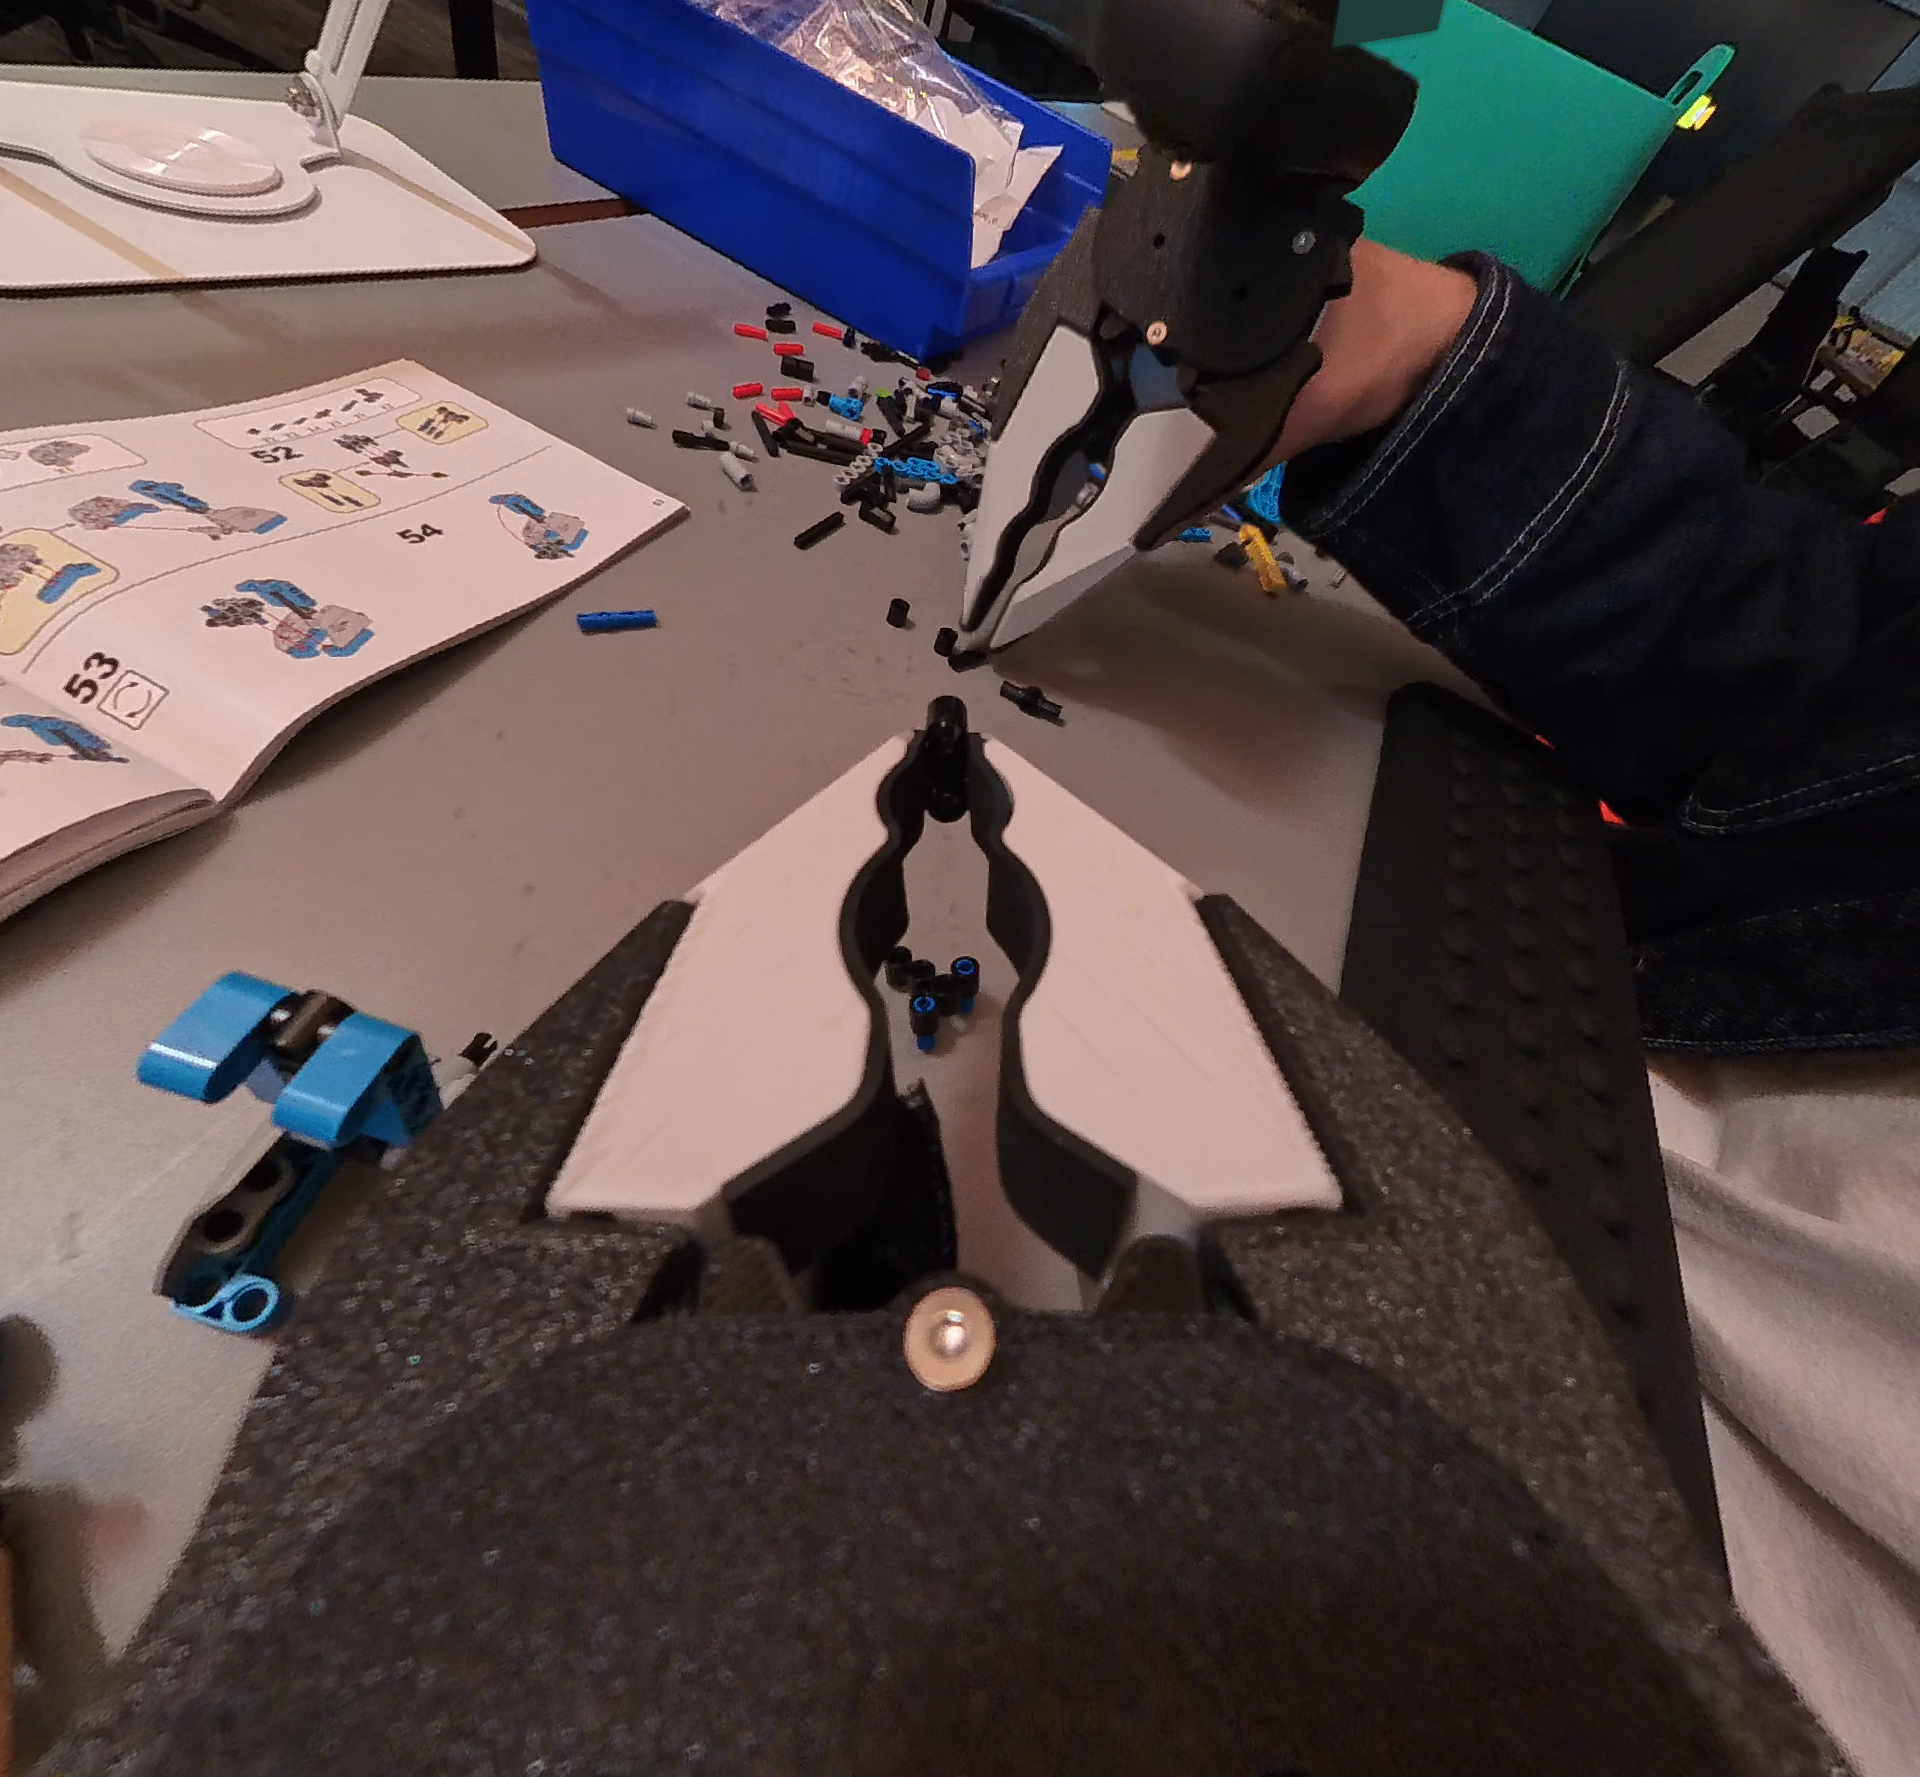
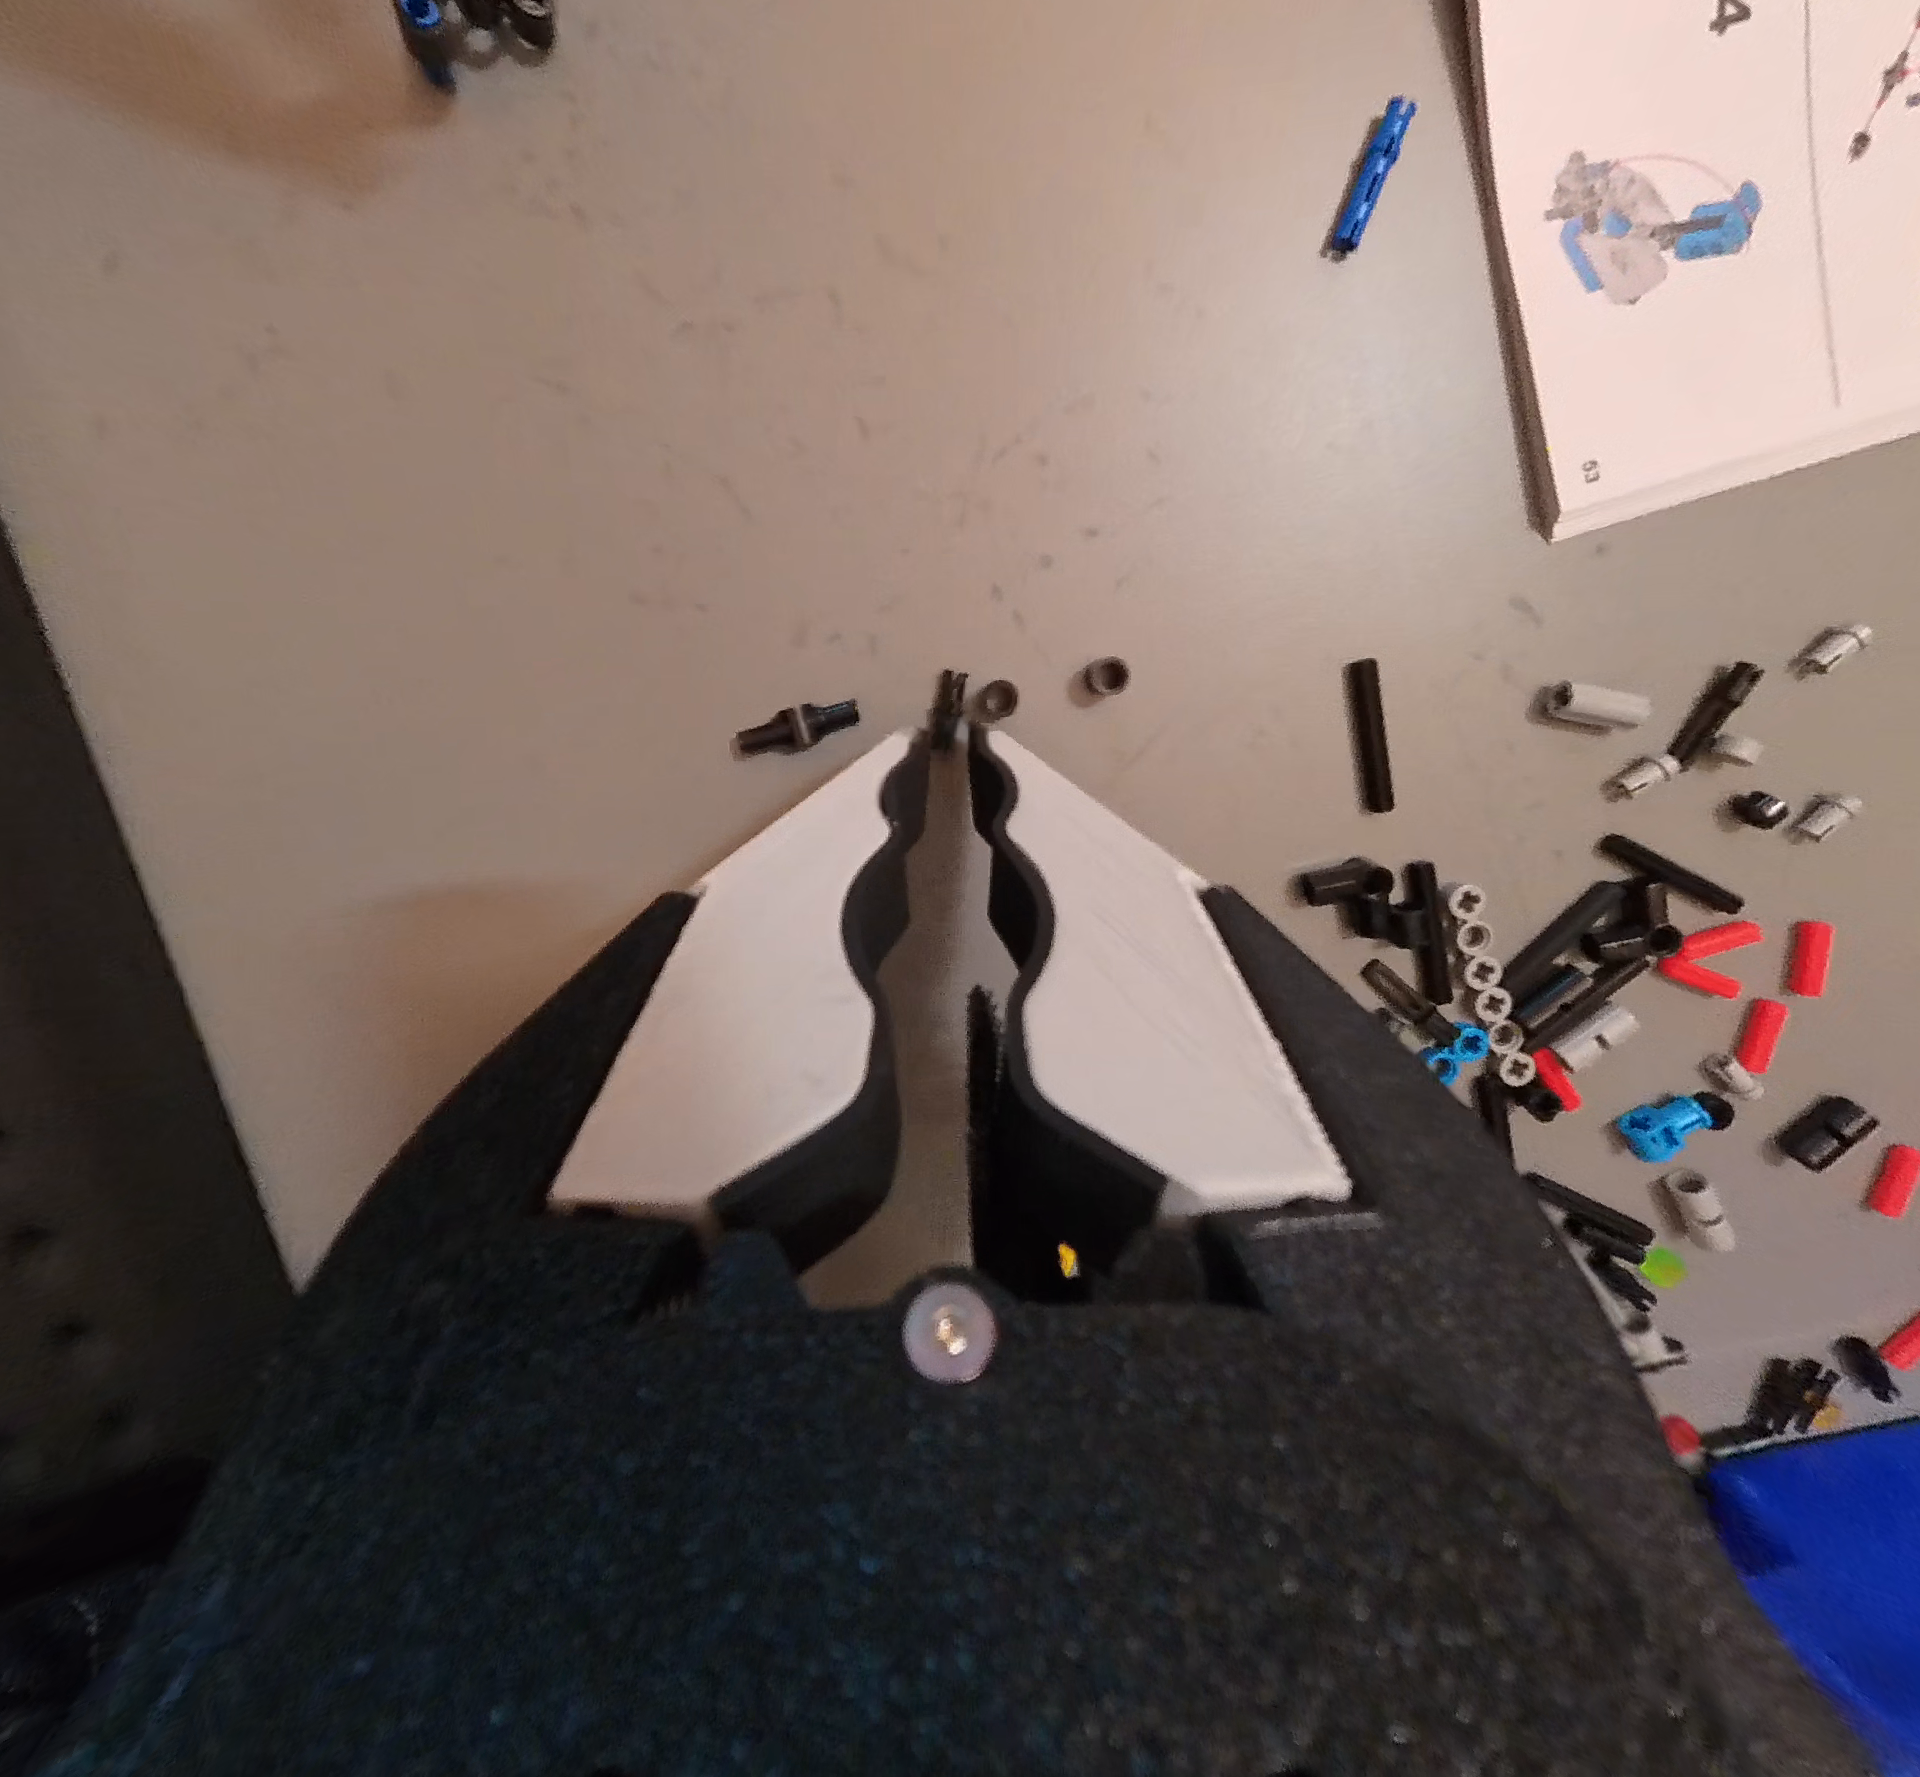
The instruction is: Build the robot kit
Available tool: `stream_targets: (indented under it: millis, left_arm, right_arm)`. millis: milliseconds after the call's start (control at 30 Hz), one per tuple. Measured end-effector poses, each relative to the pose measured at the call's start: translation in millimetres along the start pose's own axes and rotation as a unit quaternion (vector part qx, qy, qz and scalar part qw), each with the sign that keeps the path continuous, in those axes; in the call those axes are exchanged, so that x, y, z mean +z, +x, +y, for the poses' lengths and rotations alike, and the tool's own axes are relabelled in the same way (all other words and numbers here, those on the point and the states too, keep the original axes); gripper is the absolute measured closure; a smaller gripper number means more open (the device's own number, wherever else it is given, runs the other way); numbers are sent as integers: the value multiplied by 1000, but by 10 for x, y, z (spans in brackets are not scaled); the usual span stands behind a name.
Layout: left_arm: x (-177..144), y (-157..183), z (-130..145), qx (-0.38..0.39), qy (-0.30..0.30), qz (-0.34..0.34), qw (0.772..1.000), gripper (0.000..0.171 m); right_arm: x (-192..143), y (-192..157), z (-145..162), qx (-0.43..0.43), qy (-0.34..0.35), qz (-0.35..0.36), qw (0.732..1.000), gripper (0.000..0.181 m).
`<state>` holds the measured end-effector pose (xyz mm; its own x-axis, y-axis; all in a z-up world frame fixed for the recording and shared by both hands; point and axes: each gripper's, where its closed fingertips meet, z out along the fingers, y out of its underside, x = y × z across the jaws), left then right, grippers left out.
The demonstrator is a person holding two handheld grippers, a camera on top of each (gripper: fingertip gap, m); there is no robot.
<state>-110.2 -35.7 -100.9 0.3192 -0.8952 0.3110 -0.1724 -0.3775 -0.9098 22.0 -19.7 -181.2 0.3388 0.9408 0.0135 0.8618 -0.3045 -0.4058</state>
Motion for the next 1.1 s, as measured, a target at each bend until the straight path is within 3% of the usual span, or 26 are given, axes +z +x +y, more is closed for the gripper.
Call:
stream_targets:
  millis: [400, 467, 567, 667, 1100]
  left_arm:
    - [15, -7, 21, -1, -6, -2, 1000, 165]
    - [7, -28, 4, -2, -1, -7, 1000, 165]
    - [4, -28, -7, 1, 2, -9, 1000, 164]
    - [6, -30, -3, 7, 1, -13, 1000, 164]
    - [20, -35, 25, 41, -11, -32, 999, 164]
  right_arm:
    - [91, -17, -55, 18, 13, 2, 1000, 177]
    - [-15, -130, -383, 16, 102, -22, 994, 177]
    - [-291, -364, -1082, 33, 286, -65, 955, 177]
    - [-308, -520, -1399, 40, 353, -83, 931, 177]
    - [-170, -597, -1378, -10, 311, -51, 949, 177]
